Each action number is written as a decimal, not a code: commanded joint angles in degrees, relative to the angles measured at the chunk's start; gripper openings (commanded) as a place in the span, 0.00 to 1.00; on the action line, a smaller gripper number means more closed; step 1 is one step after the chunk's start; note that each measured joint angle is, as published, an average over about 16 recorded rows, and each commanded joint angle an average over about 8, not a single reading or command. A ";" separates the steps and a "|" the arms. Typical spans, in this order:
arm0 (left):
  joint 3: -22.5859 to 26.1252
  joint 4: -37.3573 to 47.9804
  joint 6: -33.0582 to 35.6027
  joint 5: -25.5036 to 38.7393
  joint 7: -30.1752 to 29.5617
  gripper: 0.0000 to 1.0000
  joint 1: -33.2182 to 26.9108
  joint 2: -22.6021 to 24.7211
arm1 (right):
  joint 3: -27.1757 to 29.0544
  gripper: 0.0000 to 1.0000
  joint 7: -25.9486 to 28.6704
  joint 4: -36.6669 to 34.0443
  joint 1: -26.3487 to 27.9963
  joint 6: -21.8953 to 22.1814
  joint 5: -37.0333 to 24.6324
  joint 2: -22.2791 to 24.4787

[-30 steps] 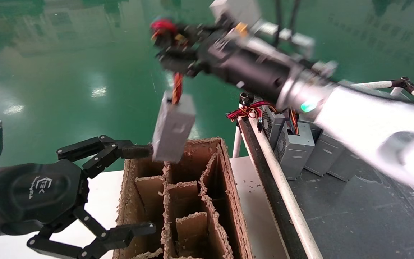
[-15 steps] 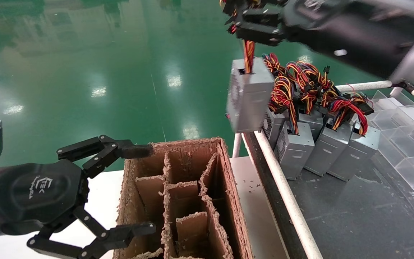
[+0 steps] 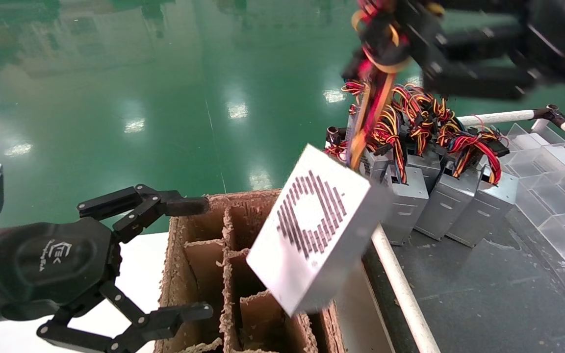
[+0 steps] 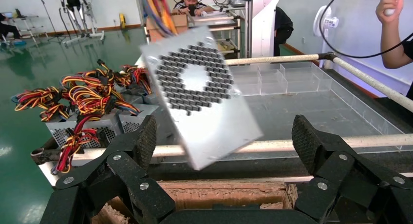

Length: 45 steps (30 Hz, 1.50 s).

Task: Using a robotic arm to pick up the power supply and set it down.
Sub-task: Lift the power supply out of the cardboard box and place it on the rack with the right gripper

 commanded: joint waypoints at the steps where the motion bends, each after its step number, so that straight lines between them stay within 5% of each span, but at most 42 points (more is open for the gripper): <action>1: 0.00 0.00 0.00 0.00 0.00 1.00 0.00 0.00 | -0.33 0.00 1.53 0.03 0.49 -2.20 -0.38 1.81; 13: 0.01 0.00 -0.01 -0.01 0.01 1.00 0.00 -0.01 | -1.36 0.00 6.46 0.07 0.65 -11.15 -1.66 15.15; 23: 0.02 0.00 -0.01 -0.02 0.01 1.00 -0.01 -0.01 | -6.61 0.00 6.63 0.03 -4.03 -12.73 -0.15 25.19; 35: 0.04 0.00 -0.01 -0.02 0.02 1.00 -0.01 -0.01 | -13.85 0.00 -0.44 -0.09 -7.11 -9.90 7.26 29.34; 45: 0.05 0.00 -0.02 -0.03 0.02 1.00 -0.01 -0.02 | -16.56 0.00 -6.02 -0.37 -7.31 -1.90 12.19 25.32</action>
